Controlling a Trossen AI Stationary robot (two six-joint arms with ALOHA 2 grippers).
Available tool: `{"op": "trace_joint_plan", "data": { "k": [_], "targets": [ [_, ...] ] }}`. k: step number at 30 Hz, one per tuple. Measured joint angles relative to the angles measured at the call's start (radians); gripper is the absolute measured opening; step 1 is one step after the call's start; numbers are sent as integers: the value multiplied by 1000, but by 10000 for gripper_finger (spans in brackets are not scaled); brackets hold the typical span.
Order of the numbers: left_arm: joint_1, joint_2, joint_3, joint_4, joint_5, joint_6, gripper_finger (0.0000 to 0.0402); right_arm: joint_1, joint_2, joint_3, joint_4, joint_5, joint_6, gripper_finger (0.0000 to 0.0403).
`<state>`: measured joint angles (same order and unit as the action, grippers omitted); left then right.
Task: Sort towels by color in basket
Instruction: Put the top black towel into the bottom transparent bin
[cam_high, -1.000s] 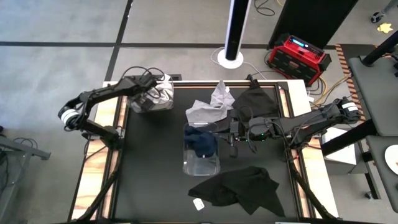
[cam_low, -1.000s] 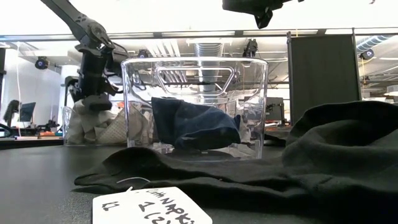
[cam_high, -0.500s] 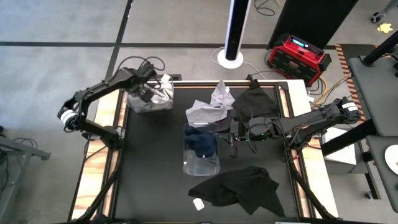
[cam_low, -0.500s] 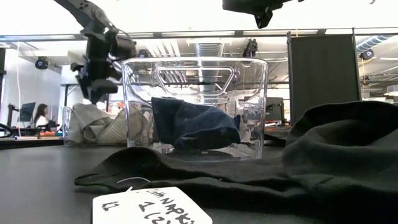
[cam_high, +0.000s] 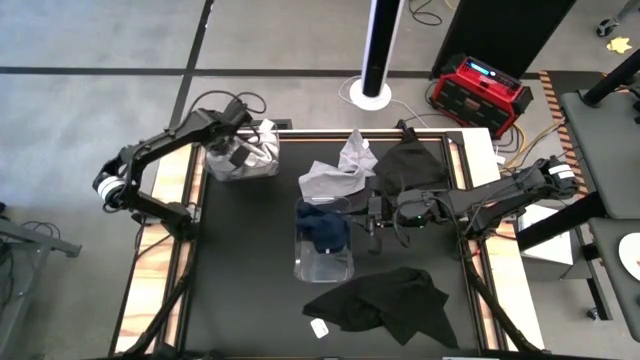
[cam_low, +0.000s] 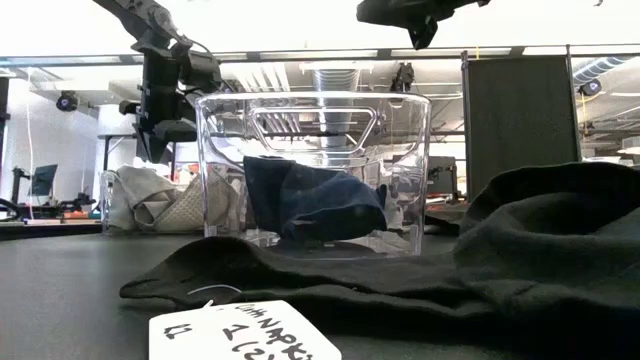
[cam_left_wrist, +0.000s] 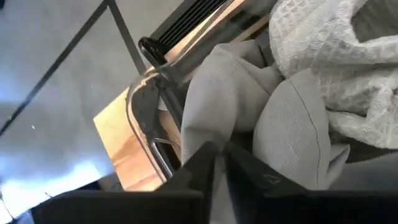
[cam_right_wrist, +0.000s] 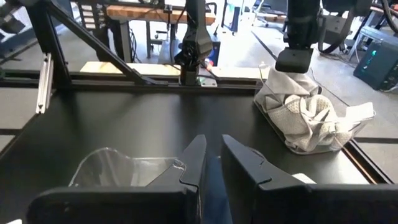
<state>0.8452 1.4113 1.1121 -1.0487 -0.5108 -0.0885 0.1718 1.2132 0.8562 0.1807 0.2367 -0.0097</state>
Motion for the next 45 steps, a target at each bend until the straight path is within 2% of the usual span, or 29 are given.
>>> {"op": "trace_joint_plan", "data": {
  "k": [6, 9, 15, 19, 22, 25, 29, 34, 40, 45],
  "targets": [
    [0, 0, -48, 0, 92, -3, 2, 0, 0, -1, -11, 0, 3, 38],
    [0, 0, -59, 1, 53, -12, 1, 0, 0, -1, -11, 0, 3, 38],
    [0, 0, -61, -10, 85, -17, 0, 0, 0, -1, -12, 0, 13, 38],
    [-19, -18, -58, -1, -78, -44, 0, -1, 0, -1, -11, 6, 20, 38],
    [-65, -65, -49, 14, -108, -65, 0, -10, -1, -1, -19, 123, 67, 38],
    [-149, -128, -50, 58, -109, -73, 0, -40, -5, -1, -75, 220, 118, 31],
    [-311, -216, -62, 134, -109, -105, 0, -89, -5, -1, -153, 220, 186, 12],
    [-541, -300, -124, 246, -142, -167, 0, -140, -26, 8, -272, 220, 270, 9],
    [-812, -358, -238, 352, -243, -276, 0, -222, -45, 62, -615, 220, 430, 9],
    [-973, -351, -280, 426, -321, -319, 0, -330, -45, 72, -861, 219, 503, 9]
  ]
}}
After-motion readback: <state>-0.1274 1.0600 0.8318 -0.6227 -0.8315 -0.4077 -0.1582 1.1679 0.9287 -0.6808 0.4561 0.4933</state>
